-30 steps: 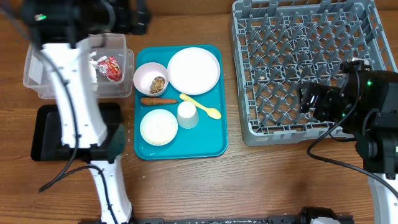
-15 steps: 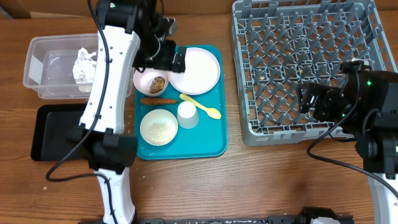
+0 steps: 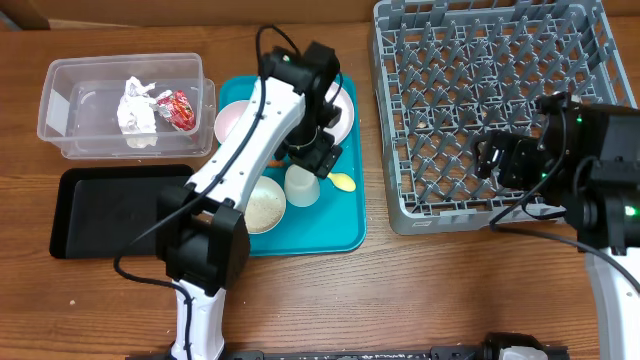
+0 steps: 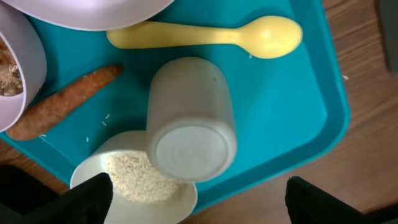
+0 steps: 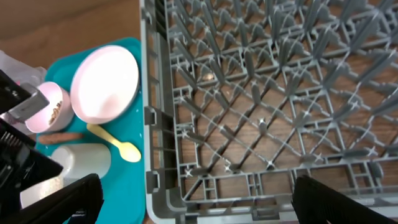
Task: Sort waste into correct bins and load items into the dishwasher
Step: 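Move the left gripper to the white cup and grasp it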
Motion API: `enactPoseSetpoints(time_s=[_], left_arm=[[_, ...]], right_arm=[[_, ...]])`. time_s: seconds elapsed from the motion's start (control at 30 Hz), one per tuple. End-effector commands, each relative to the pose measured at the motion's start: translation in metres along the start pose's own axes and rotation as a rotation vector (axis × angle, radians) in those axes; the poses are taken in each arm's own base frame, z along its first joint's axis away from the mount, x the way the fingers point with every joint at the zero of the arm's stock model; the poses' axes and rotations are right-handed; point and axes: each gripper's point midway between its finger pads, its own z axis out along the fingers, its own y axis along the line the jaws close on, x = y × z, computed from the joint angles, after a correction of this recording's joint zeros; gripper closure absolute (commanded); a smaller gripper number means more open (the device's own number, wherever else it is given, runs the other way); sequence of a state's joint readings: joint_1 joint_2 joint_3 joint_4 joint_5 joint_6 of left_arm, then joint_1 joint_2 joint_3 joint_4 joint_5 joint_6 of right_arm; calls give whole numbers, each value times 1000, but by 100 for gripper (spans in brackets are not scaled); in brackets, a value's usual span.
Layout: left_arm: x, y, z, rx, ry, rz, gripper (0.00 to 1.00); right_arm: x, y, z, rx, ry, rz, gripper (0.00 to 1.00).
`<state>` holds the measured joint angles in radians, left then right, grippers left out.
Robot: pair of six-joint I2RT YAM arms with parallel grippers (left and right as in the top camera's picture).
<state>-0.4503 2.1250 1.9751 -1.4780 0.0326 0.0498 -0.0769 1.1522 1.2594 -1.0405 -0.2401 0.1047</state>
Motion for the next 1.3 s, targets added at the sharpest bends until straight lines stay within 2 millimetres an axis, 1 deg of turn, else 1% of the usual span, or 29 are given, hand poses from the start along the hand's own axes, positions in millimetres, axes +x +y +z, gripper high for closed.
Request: enactPoseSetpoints(time_s=[0.0,0.13,0.17,0.27,0.4,0.53,0.93,1.07,1.17,1.23,1.27], left_arm=[[1,8,10,-36,6,-39,12],[5,12,26,-46,25,-81,14],[5,10,31,-31,26,-90,17],[4,2,37,3,21,-89,21],[2,0,40,1,15,-128,28],[2,0,41,1,13,-133,31],[4,-3,42,8,23,-156,31],[8,-4,48,7,40,-154,31],[12,-4,57,6,52,-155,31],[13,-4,61,6,57,-159,35],[13,-4,62,6,55,-159,39]], right_arm=[[-5,2,1,-8,1,4,0],[-3,0,7,-3,27,12,0],[-2,-1,8,-2,31,13,0],[-2,-1,9,-2,33,13,0],[-2,-1,9,-2,33,13,0],[-2,-1,9,-2,34,13,0],[-4,-1,9,-3,27,12,0],[-4,-1,9,-4,25,11,0],[-4,-1,9,-4,25,11,0],[-4,-1,9,-3,26,11,0],[-4,-1,9,-3,27,12,0]])
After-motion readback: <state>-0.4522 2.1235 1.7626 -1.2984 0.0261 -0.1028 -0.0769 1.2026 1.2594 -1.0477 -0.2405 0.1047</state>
